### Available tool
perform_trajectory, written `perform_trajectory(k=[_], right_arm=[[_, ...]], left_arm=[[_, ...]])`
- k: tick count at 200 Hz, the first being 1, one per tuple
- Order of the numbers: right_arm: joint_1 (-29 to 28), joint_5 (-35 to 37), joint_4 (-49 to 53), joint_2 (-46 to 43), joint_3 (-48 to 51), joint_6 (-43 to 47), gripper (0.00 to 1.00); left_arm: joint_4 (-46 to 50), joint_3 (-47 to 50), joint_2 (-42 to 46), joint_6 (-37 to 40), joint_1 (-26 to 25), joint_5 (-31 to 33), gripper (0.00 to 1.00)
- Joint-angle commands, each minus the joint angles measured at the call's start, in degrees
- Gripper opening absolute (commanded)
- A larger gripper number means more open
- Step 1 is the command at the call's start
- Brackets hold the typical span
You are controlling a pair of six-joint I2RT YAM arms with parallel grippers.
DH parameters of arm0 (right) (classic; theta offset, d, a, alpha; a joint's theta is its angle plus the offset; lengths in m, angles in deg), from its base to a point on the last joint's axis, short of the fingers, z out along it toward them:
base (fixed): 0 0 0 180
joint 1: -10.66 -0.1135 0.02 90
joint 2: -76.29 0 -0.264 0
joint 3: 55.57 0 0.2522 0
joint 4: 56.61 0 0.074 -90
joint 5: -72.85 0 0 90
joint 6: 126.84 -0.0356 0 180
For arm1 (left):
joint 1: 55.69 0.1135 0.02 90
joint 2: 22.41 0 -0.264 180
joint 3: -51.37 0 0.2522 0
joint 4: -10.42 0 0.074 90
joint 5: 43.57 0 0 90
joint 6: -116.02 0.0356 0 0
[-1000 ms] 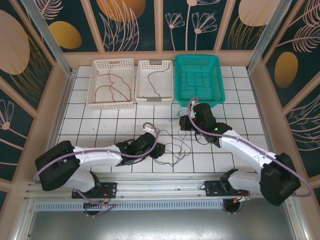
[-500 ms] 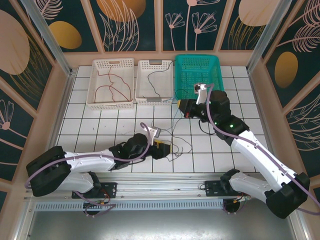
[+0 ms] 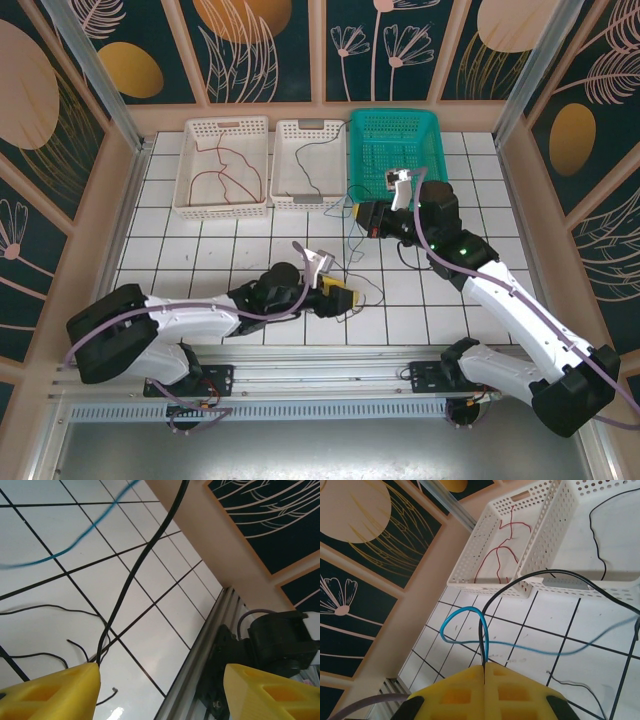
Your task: Untangle the cables
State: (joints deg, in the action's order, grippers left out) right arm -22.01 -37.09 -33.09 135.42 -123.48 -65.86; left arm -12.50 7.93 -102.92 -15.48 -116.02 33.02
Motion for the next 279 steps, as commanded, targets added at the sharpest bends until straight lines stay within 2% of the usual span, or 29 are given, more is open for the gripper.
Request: perform_trajectory(k=[1, 17, 36, 47, 65, 100, 150, 153, 161, 167, 175, 180, 214, 257, 279], right_arm=[[0.32, -1.66, 0.63, -0.94, -2.50, -0.69, 0.00], [0.32, -1.83, 0.83, -1.34, -2.54, -0.78, 0.00], [0.32, -1.79, 0.85, -1.82, -2.55, -0.82, 0.00], [0.32, -1.58, 1.07, -1.85, -2.58, -0.78, 0.00], [0.36, -1.17, 1.29, -1.96, -2.37, -0.65, 0.00], [0.63, 0.57, 2.04, -2.82, -1.93, -0.10, 0.00], [0.95, 0.74, 2.51, -3.62, -1.32, 0.10, 0.00], [0.98, 0.68, 2.46, -3.67, -1.39, 0.10, 0.00], [0.98, 0.53, 2.46, -3.59, -1.27, 0.06, 0.00], [0.96, 0.35, 2.38, -3.60, -1.25, 0.01, 0.00], [0.99, 0.04, 2.30, -3.59, -1.23, -0.01, 0.00], [1.02, 0.00, 2.28, -3.63, -1.28, -0.07, 0.00], [0.95, -1.55, 2.02, -3.76, -1.46, -0.37, 0.00], [0.94, -6.01, 0.37, -4.12, -1.38, -0.71, 0.00], [0.95, -7.06, -0.31, -4.40, -0.89, -1.00, 0.00]], left_arm=[[2.69, -3.07, -1.39, 2.94, -0.05, 1.88, 0.65], [5.47, -4.60, -1.89, 4.35, 0.00, 4.23, 0.61], [6.95, -5.79, -2.39, 5.10, -0.05, 5.58, 0.28], [6.93, -6.09, -2.73, 5.18, -0.05, 5.76, 0.16], [6.66, -6.38, -3.44, 5.02, -0.09, 5.21, 0.01], [6.18, -5.09, -3.09, 4.63, -0.04, 4.87, 0.00], [9.01, -2.14, 2.17, 5.08, -0.06, 6.37, 0.00], [9.49, -2.10, 2.39, 5.11, -0.05, 6.63, 0.06], [10.04, -1.87, 3.05, 5.05, -0.04, 7.05, 0.33], [10.28, -1.69, 3.48, 5.15, -0.05, 7.00, 0.49], [10.84, -1.41, 4.05, 5.28, -0.04, 7.67, 0.64], [11.21, -1.36, 4.34, 5.41, -0.03, 8.08, 0.69], [14.22, -2.33, 3.75, 7.23, 0.00, 10.58, 0.78], [18.02, -6.42, -1.47, 8.90, -0.05, 13.96, 0.80], [17.56, -7.97, -3.11, 9.50, -0.06, 13.35, 0.78]])
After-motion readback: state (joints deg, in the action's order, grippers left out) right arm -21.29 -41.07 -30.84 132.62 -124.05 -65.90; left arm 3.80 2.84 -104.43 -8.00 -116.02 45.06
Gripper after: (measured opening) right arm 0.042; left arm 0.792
